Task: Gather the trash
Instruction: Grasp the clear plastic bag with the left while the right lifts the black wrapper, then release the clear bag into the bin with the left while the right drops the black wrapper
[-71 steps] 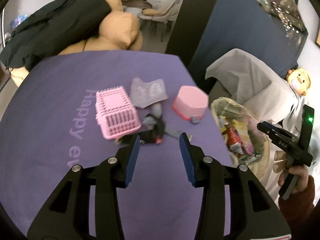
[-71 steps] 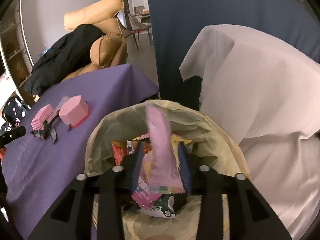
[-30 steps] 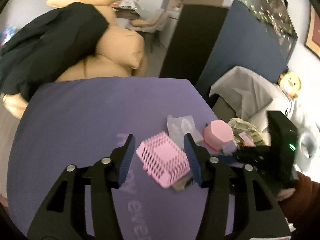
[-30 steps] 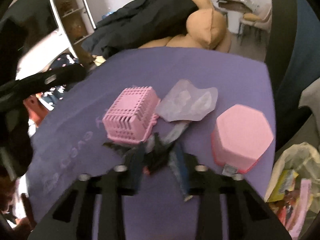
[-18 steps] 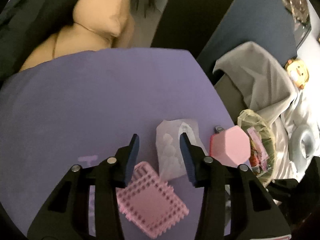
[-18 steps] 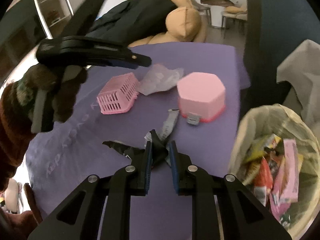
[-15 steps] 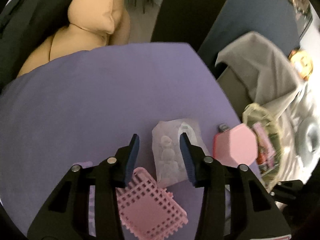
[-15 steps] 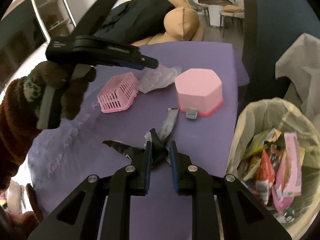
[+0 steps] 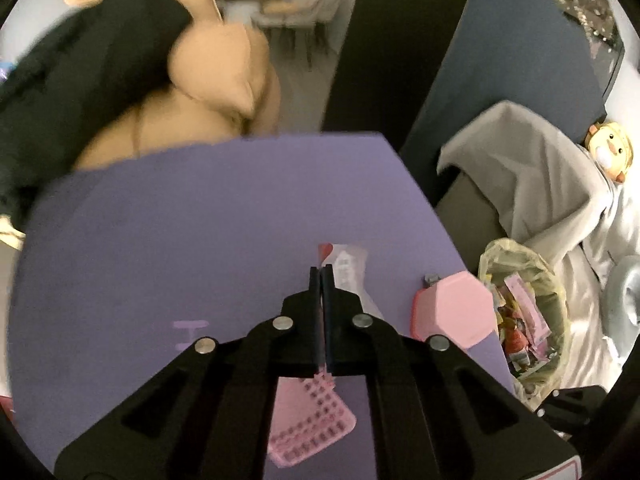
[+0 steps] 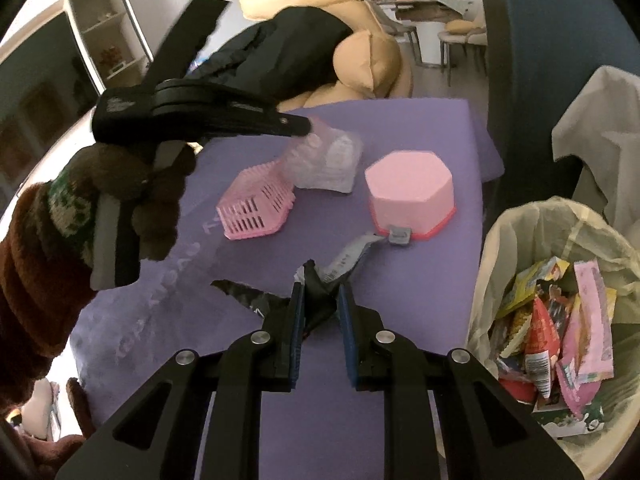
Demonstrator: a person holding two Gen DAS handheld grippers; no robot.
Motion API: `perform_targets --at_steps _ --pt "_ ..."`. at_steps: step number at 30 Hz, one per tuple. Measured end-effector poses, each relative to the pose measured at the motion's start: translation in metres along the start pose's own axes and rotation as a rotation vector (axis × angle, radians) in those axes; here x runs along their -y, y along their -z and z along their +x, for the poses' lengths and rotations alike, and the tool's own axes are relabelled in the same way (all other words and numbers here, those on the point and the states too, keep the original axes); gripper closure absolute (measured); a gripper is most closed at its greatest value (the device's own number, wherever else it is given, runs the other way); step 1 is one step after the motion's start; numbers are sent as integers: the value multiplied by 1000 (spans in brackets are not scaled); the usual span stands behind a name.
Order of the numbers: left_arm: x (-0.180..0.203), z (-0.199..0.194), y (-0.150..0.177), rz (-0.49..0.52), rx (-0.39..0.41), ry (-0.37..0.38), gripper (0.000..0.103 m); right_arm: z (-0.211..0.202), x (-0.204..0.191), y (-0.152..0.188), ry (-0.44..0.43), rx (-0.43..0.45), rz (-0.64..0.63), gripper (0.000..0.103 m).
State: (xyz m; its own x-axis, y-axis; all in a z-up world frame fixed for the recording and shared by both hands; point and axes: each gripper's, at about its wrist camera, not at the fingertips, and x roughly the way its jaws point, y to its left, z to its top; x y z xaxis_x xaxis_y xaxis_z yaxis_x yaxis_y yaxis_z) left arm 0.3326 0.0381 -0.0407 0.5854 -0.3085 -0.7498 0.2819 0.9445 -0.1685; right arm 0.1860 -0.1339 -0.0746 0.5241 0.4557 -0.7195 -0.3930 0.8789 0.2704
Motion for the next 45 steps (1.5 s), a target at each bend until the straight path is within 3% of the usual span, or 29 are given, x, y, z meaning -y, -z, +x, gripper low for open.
perform_targets --at_steps 14,21,27,36,45 --pt "5 -135 16 -53 241 -107 102 -71 -19 -27 43 190 -97 85" --pt "40 -159 31 -37 274 -61 102 -111 -11 -34 108 267 -116 85" --pt "84 -148 25 5 262 17 102 -143 17 -34 192 316 -100 85" --pt "154 -106 19 63 179 139 102 -183 74 -23 283 368 -23 85" --pt "206 -60 28 94 96 191 102 -200 125 -4 324 394 60 85"
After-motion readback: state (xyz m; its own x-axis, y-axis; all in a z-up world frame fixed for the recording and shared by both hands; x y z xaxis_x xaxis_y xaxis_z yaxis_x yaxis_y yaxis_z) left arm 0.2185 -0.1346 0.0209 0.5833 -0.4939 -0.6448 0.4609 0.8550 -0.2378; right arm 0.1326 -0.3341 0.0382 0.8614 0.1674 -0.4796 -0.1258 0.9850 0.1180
